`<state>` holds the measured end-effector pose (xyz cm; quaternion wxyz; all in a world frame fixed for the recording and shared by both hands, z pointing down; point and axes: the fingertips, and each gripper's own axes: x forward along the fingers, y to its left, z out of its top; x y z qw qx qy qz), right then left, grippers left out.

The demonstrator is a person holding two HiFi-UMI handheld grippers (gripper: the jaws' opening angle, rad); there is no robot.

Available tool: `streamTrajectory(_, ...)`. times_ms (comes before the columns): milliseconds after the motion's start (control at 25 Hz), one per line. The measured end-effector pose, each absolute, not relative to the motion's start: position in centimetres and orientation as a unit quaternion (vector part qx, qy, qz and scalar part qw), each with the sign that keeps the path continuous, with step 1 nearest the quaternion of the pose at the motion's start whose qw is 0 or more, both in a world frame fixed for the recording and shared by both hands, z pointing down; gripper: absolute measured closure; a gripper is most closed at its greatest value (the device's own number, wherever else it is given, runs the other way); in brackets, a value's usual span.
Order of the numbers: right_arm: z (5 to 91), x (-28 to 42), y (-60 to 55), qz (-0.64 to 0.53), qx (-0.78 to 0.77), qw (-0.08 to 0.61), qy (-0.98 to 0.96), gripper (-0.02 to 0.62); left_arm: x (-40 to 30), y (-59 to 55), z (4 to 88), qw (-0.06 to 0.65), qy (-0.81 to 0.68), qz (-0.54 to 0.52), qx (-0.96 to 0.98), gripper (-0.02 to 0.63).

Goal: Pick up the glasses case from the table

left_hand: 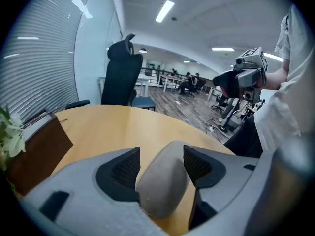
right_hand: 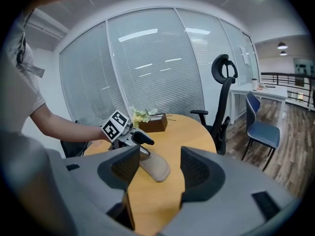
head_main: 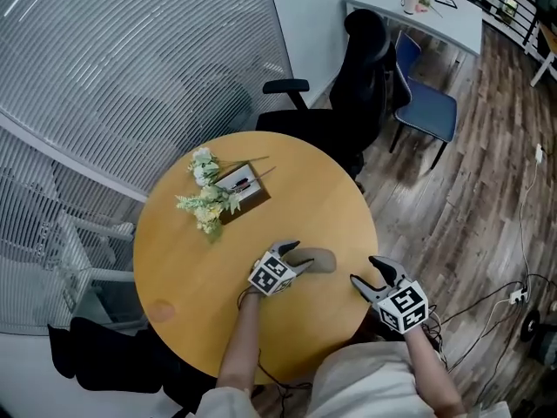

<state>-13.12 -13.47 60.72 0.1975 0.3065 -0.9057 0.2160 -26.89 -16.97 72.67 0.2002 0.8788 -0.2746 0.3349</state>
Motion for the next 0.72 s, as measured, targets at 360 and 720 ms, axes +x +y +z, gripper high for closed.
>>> streamTrajectory(360,61.3,-11.4,-13.3,0.223,0.329,0.201,-0.895,0.346,-26.2,-17.8,74.8,0.230,-0.193,0.361,0.883,0.287)
streamTrajectory(720,61.5,-11.3,-12.9,0.226,0.330,0.206,-0.893,0.346,-25.9,-17.4,74.2,0.197,-0.201,0.361,0.889,0.287)
